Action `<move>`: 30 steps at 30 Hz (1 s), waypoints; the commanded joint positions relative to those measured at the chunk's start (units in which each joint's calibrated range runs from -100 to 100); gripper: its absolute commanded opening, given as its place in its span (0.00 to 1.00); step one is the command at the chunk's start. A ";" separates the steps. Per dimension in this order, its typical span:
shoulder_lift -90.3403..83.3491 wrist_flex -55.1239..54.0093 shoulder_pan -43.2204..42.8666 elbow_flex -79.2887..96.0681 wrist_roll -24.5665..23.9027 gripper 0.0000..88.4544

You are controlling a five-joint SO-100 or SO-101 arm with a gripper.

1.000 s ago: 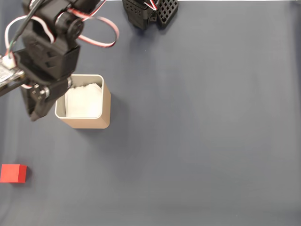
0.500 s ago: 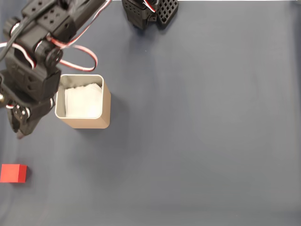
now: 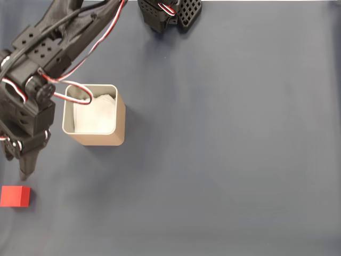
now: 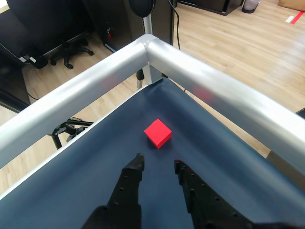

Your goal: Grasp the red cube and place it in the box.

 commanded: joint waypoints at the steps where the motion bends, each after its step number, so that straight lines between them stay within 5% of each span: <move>1: 2.15 0.20 0.41 -6.04 -0.15 0.23; 9: 8.72 -3.00 1.12 -7.87 0.24 0.34; 30: 19.11 -20.07 1.26 -8.96 0.93 0.44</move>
